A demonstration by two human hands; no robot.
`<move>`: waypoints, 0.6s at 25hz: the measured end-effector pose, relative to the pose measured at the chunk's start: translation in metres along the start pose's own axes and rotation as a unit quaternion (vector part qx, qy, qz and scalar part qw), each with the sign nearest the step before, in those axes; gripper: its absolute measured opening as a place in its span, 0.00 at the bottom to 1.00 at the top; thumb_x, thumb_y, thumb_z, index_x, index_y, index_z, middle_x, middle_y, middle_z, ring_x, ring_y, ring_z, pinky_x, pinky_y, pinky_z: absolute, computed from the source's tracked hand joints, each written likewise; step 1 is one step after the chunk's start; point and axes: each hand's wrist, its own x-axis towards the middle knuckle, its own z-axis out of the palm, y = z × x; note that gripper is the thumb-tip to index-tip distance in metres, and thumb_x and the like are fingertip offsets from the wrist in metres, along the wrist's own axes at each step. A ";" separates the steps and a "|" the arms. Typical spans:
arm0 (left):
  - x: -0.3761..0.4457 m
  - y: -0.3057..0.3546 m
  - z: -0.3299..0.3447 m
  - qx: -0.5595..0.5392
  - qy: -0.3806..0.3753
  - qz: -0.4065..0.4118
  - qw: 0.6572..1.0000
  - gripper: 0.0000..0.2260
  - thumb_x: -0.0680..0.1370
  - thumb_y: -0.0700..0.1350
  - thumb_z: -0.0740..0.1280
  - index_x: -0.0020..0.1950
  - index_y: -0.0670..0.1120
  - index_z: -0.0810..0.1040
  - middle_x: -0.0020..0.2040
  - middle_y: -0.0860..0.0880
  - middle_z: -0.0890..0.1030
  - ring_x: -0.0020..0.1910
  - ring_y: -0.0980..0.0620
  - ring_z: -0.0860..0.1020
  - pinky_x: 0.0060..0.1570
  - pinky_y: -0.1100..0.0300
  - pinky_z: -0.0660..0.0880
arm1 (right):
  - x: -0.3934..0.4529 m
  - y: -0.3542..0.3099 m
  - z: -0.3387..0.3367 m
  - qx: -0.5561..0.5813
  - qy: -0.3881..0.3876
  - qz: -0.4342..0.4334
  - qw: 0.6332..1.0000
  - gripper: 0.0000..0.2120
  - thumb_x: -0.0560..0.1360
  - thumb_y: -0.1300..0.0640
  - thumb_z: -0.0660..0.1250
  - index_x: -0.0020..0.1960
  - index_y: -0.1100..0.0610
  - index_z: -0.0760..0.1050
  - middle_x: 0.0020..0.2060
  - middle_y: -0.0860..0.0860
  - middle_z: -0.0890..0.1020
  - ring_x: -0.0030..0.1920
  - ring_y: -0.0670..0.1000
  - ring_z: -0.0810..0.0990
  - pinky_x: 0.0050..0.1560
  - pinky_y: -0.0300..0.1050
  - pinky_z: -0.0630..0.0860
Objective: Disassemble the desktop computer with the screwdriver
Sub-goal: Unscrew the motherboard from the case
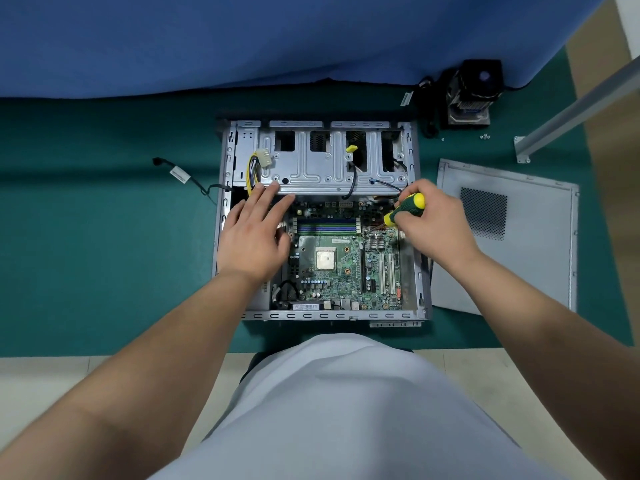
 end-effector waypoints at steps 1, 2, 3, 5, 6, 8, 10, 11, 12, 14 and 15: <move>0.000 -0.001 0.000 0.003 0.004 0.006 1.000 0.29 0.78 0.50 0.63 0.79 0.57 0.64 0.83 0.53 0.60 0.83 0.51 0.53 0.80 0.47 0.53 | -0.001 0.000 -0.003 0.022 0.007 0.010 1.000 0.08 0.71 0.55 0.68 0.49 0.46 0.76 0.38 0.48 0.84 0.29 0.45 0.78 0.27 0.38 0.73; -0.002 -0.001 0.000 0.003 0.012 0.009 1.000 0.28 0.78 0.49 0.65 0.79 0.55 0.66 0.82 0.52 0.61 0.83 0.50 0.53 0.80 0.48 0.52 | -0.003 -0.001 -0.007 0.047 0.014 0.021 0.999 0.08 0.71 0.55 0.68 0.49 0.46 0.76 0.37 0.48 0.85 0.29 0.45 0.79 0.28 0.41 0.76; -0.003 0.001 -0.001 -0.005 0.025 0.011 1.000 0.27 0.78 0.47 0.66 0.78 0.53 0.68 0.82 0.52 0.62 0.83 0.49 0.54 0.80 0.48 0.52 | -0.005 -0.003 -0.010 0.077 0.020 0.033 0.996 0.08 0.71 0.55 0.68 0.49 0.46 0.77 0.36 0.49 0.85 0.30 0.47 0.82 0.30 0.45 0.79; -0.005 0.012 -0.002 -0.061 0.052 0.026 0.996 0.25 0.79 0.43 0.67 0.77 0.50 0.71 0.80 0.50 0.66 0.81 0.47 0.59 0.80 0.48 0.55 | -0.006 -0.004 -0.015 0.144 0.030 0.052 0.988 0.09 0.70 0.54 0.68 0.50 0.50 0.77 0.35 0.50 0.86 0.34 0.50 0.86 0.32 0.49 0.81; -0.006 0.023 -0.002 -0.106 0.051 0.038 0.992 0.23 0.80 0.42 0.66 0.76 0.49 0.72 0.79 0.49 0.68 0.80 0.47 0.63 0.79 0.50 0.57 | -0.006 -0.003 -0.017 0.171 0.034 0.058 0.983 0.10 0.69 0.53 0.67 0.50 0.52 0.77 0.35 0.51 0.86 0.34 0.52 0.86 0.33 0.49 0.81; -0.008 0.051 -0.001 -0.218 -0.012 0.025 0.976 0.20 0.82 0.43 0.65 0.75 0.50 0.73 0.75 0.51 0.73 0.74 0.53 0.70 0.76 0.58 0.61 | -0.005 -0.003 -0.022 0.224 0.039 0.071 0.971 0.11 0.68 0.54 0.67 0.50 0.54 0.76 0.36 0.54 0.86 0.35 0.55 0.86 0.34 0.50 0.80; -0.004 0.075 -0.001 -0.349 -0.096 -0.078 0.929 0.18 0.84 0.45 0.65 0.74 0.51 0.74 0.70 0.52 0.77 0.59 0.57 0.78 0.62 0.69 0.72 | -0.004 -0.002 -0.026 0.271 0.043 0.082 0.958 0.10 0.69 0.56 0.66 0.50 0.54 0.75 0.36 0.57 0.86 0.35 0.56 0.84 0.35 0.49 0.79; -0.001 0.085 -0.002 -0.421 -0.125 -0.155 0.885 0.17 0.84 0.44 0.65 0.74 0.51 0.74 0.69 0.52 0.77 0.52 0.59 0.79 0.53 0.72 0.75 | -0.004 -0.001 -0.027 0.289 0.044 0.085 0.953 0.09 0.69 0.56 0.66 0.49 0.55 0.74 0.36 0.57 0.85 0.34 0.56 0.84 0.34 0.49 0.78; 0.002 0.093 -0.003 -0.510 -0.147 -0.235 0.814 0.17 0.84 0.42 0.65 0.73 0.49 0.74 0.67 0.50 0.78 0.50 0.57 0.80 0.50 0.72 0.77 | -0.005 -0.002 -0.028 0.305 0.043 0.088 0.947 0.09 0.69 0.57 0.66 0.49 0.55 0.72 0.35 0.57 0.85 0.34 0.56 0.83 0.32 0.47 0.77; 0.010 0.107 -0.006 -0.684 -0.161 -0.357 0.615 0.16 0.84 0.35 0.63 0.72 0.43 0.74 0.64 0.43 0.79 0.57 0.47 0.83 0.59 0.59 0.80 | -0.005 -0.001 -0.029 0.341 0.037 0.097 0.934 0.09 0.70 0.58 0.65 0.49 0.56 0.70 0.34 0.57 0.84 0.33 0.55 0.82 0.29 0.43 0.76; 0.012 0.110 -0.008 -0.732 -0.155 -0.388 0.537 0.16 0.83 0.32 0.62 0.70 0.40 0.74 0.63 0.39 0.79 0.59 0.43 0.83 0.61 0.54 0.81 | -0.005 -0.001 -0.029 0.359 0.032 0.103 0.927 0.08 0.70 0.59 0.65 0.49 0.57 0.70 0.33 0.57 0.83 0.32 0.55 0.82 0.28 0.42 0.76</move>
